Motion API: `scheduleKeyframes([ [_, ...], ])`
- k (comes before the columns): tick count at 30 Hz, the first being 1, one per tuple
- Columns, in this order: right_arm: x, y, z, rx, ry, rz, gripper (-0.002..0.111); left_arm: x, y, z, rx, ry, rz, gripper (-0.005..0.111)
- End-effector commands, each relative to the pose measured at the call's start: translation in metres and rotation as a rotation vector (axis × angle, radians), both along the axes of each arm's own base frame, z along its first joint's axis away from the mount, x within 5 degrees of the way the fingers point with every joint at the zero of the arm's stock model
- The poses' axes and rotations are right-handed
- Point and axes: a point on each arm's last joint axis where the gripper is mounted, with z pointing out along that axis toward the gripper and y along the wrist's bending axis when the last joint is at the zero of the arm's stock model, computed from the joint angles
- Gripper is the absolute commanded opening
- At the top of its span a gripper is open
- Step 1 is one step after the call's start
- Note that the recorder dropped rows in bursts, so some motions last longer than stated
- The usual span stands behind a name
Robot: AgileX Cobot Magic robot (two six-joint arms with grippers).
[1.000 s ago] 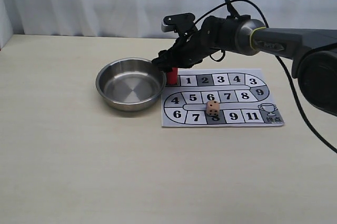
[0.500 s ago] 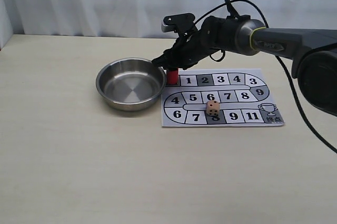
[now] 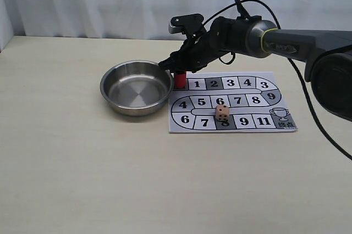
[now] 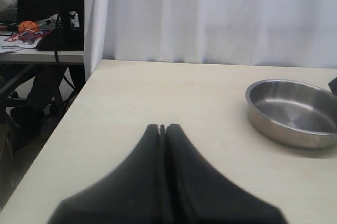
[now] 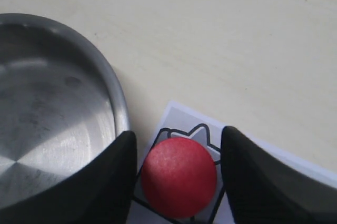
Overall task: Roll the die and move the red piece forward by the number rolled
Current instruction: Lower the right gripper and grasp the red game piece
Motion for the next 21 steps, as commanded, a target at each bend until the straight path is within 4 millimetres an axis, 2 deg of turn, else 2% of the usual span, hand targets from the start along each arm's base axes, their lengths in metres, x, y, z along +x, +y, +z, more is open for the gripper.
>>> scheduleKeyframes([
  [1, 0.0011, -0.0024, 0.0007, -0.008, 0.005, 0.005, 0.052, 0.0002, -0.0003, 0.0005, -0.007, -0.011, -0.002, 0.0],
  [10, -0.001, -0.0027, -0.0009, -0.012, 0.034, 0.005, 0.052, 0.0002, -0.0003, 0.0005, -0.007, -0.011, -0.002, 0.0],
  [15, -0.0015, -0.0038, -0.0018, -0.026, 0.043, 0.002, 0.047, 0.0002, -0.0003, 0.0005, -0.007, -0.011, -0.002, 0.0],
  [21, -0.0017, -0.0039, -0.0019, -0.026, 0.046, 0.002, 0.047, 0.0002, -0.0003, 0.0005, -0.007, -0.011, -0.002, 0.0],
])
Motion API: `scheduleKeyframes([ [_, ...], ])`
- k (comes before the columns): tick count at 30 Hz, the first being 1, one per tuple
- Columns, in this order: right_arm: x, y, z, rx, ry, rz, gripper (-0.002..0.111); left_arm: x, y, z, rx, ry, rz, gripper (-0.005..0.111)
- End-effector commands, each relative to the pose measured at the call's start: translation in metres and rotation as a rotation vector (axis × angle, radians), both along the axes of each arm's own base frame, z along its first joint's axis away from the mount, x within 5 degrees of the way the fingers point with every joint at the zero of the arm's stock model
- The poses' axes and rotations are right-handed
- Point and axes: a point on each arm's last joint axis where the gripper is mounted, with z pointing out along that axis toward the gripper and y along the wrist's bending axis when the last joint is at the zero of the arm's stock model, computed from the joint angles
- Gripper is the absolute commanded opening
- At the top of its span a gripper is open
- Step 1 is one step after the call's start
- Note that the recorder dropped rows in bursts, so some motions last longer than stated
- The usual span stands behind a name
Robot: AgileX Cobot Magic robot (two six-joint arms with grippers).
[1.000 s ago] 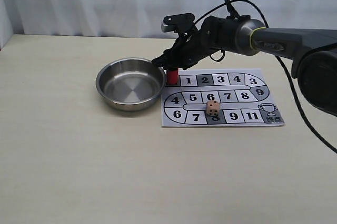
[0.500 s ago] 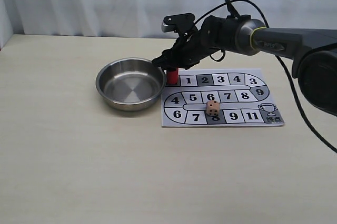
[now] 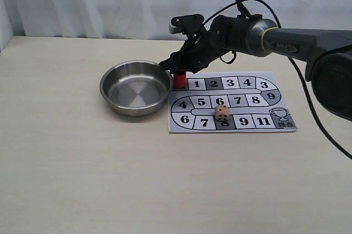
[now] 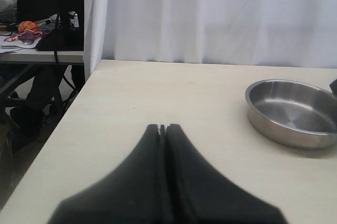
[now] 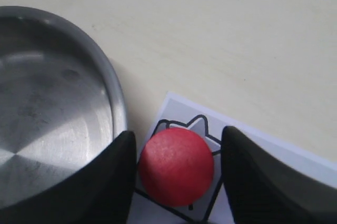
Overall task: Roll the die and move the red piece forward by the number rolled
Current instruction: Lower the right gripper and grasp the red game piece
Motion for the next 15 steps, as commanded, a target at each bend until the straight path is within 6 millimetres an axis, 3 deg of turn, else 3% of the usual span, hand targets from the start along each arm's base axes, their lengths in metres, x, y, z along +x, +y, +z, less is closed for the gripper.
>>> scheduleKeyframes([
  [1, -0.0005, -0.0035, -0.0025, -0.019, 0.017, 0.004, 0.046, 0.0002, -0.0003, 0.0005, -0.007, -0.011, -0.002, 0.0],
  [8, -0.0001, -0.0035, -0.0022, -0.018, 0.012, 0.003, 0.023, 0.0002, -0.0003, 0.0005, -0.007, -0.011, -0.002, 0.0],
  [15, 0.0001, -0.0035, 0.0004, -0.018, 0.004, 0.005, 0.021, 0.0002, -0.0003, 0.0005, -0.007, -0.011, -0.002, 0.0],
])
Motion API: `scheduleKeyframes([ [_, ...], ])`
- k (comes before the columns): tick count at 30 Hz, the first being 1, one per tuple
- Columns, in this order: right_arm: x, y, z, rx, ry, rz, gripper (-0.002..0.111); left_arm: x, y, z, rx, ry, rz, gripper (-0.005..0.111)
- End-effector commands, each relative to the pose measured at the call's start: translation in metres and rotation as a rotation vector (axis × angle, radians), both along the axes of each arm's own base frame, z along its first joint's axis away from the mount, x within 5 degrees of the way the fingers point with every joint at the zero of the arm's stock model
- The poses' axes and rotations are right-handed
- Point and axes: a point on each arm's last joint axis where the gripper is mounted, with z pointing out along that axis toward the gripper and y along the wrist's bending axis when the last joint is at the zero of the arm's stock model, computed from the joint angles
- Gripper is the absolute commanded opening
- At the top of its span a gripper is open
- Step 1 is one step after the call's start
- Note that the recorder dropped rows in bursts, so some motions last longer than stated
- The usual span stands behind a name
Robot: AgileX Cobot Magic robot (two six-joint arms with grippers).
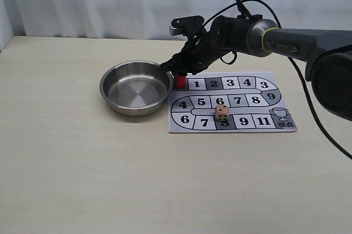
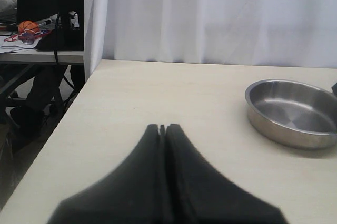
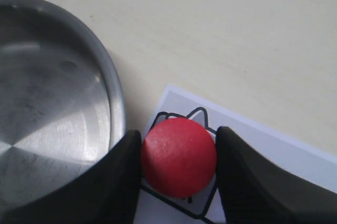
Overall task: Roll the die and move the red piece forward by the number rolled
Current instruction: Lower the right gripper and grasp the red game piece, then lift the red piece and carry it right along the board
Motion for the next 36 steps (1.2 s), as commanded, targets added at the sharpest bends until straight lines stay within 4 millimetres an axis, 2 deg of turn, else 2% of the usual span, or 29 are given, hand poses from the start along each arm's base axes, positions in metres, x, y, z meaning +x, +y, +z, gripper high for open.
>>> scheduleKeyframes([
  [1, 0.001, -0.002, 0.004, -0.003, -0.015, -0.003, 0.021, 0.0, 0.0, 0.0, -0.007, -0.011, -0.002, 0.0],
  [4, 0.001, -0.002, 0.011, 0.002, -0.027, -0.004, 0.019, 0.0, 0.0, 0.0, -0.007, -0.011, -0.002, 0.0],
  [7, 0.0, -0.004, 0.019, 0.006, -0.032, -0.004, 0.004, 0.0, 0.0, 0.0, -0.007, -0.011, -0.002, 0.0],
  [15, -0.002, -0.005, 0.031, -0.018, -0.045, 0.013, 0.004, 0.0, 0.0, 0.0, -0.007, -0.011, -0.002, 0.0],
  [20, -0.003, -0.015, 0.037, -0.082, -0.036, 0.0, 0.004, 0.0, 0.0, 0.0, -0.007, -0.011, -0.002, 0.0],
  [26, 0.001, -0.035, 0.034, -0.096, 0.019, -0.056, 0.004, 0.0, 0.0, 0.0, -0.007, -0.011, -0.002, 0.0],
  [32, 0.002, -0.038, 0.031, -0.067, 0.035, -0.075, 0.004, 0.0, 0.0, 0.0, -0.007, -0.011, -0.002, 0.0],
  [36, 0.003, -0.038, 0.008, -0.083, 0.08, -0.074, 0.004, 0.0, 0.0, 0.0, -0.007, -0.011, -0.002, 0.0],
])
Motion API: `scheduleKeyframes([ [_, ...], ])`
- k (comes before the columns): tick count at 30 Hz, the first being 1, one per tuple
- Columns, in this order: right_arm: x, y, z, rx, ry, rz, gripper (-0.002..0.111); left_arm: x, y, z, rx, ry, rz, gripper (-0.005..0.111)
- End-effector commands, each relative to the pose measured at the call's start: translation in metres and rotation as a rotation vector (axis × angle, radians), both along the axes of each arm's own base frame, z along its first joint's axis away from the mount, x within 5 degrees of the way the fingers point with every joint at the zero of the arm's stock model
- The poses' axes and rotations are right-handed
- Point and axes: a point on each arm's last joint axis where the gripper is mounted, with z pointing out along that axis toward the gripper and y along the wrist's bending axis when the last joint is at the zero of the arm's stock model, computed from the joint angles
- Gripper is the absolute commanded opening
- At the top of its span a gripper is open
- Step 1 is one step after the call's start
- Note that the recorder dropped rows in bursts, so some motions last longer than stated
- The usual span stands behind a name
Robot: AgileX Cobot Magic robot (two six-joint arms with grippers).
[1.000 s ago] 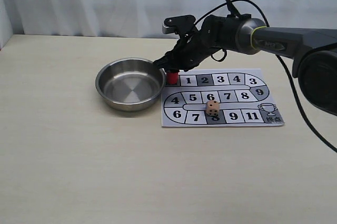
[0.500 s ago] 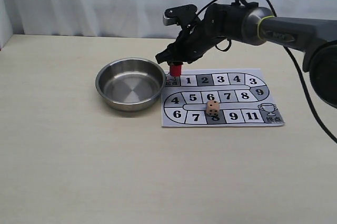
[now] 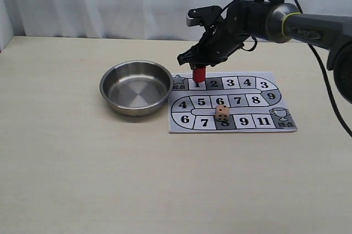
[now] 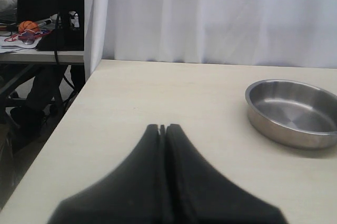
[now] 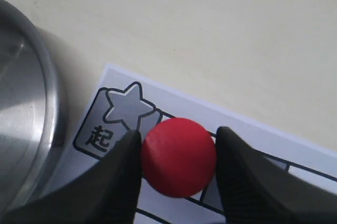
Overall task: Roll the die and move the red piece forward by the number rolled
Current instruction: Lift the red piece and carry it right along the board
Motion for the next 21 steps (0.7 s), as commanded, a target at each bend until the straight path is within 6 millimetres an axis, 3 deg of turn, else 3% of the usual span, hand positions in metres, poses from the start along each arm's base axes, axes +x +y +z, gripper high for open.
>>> scheduleKeyframes([
  [1, 0.001, -0.002, -0.023, -0.005, 0.049, -0.011, 0.004, 0.0, 0.0, 0.0, -0.007, -0.011, -0.002, 0.0],
  [6, 0.001, -0.002, -0.027, -0.008, 0.059, -0.011, 0.004, 0.0, 0.0, 0.0, -0.007, -0.011, -0.002, 0.0],
  [13, 0.002, -0.005, -0.003, 0.01, 0.001, -0.018, 0.004, 0.0, 0.0, 0.0, -0.007, -0.011, -0.002, 0.0],
  [21, 0.008, -0.03, 0.012, 0.016, -0.018, -0.067, 0.004, 0.0, 0.0, 0.0, -0.007, -0.011, -0.002, 0.0],
])
